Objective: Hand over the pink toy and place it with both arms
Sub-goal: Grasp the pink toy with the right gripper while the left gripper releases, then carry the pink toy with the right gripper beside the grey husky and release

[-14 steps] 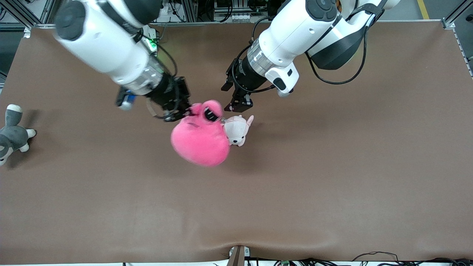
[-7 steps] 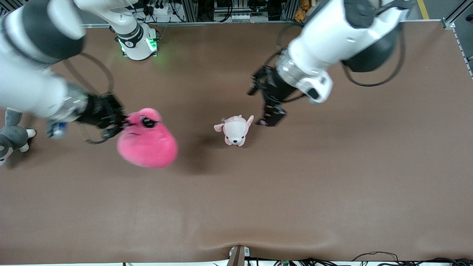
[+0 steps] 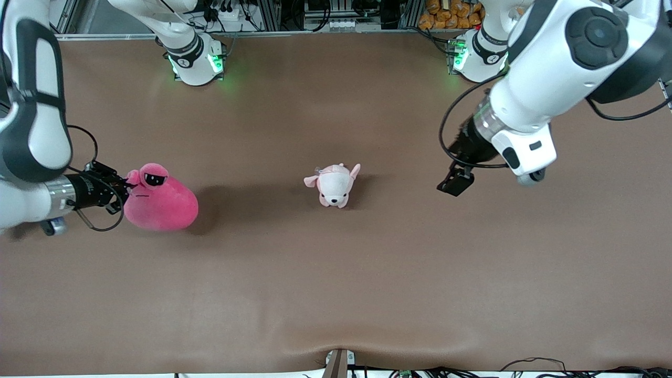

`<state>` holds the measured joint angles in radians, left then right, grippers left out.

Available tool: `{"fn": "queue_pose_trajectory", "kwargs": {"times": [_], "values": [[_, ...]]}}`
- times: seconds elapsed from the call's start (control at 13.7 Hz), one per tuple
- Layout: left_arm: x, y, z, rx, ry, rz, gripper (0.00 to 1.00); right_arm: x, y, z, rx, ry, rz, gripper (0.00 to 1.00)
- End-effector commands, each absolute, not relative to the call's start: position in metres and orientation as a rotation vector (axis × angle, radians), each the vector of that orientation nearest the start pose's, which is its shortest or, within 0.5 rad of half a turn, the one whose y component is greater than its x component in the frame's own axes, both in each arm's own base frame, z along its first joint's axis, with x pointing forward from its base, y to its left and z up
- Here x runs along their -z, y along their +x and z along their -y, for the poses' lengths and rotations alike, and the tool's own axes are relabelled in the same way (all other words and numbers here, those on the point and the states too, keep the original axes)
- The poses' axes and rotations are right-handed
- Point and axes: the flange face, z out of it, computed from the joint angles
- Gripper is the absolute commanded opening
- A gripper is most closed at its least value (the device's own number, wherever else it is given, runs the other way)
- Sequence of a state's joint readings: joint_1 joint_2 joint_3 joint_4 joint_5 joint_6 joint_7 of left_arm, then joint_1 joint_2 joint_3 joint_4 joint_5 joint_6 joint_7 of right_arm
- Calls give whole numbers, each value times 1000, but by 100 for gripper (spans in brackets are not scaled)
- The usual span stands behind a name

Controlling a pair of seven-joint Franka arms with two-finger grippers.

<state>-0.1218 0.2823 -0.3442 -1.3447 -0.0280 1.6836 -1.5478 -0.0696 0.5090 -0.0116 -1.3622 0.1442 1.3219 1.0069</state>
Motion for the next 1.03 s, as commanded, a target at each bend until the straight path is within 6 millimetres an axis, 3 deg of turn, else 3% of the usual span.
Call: {"fn": "queue_pose_trajectory", "kwargs": {"times": [0.0, 0.22, 0.29, 0.44, 0.66, 0.73, 0.81, 0.95], "values": [[-584, 597, 221, -77, -2883, 1448, 100, -361, 617, 60, -1064, -2721, -1478, 0], [-580, 599, 191, -78, -2972, 1047, 100, -349, 617, 94, -1001, -2864, -1433, 0], [-583, 600, 176, -69, -2982, 932, 100, -334, 615, 127, -1003, -2822, -1425, 0], [-598, 600, 142, -28, -2999, 794, 100, -301, 611, 154, -1061, -2778, -1319, 0], [-622, 593, 94, 25, -2997, 616, 100, -283, 617, 149, -1040, -2748, -1282, 0], [-627, 588, 87, 25, -3008, 522, 100, -272, 622, 151, -994, -2757, -1279, 4], [-630, 581, 73, 14, -3006, 445, 100, -267, 628, 156, -925, -2765, -1291, 17], [-632, 560, 65, -13, -2997, 356, 100, -265, 639, 140, -852, -2801, -1282, 14]]}}
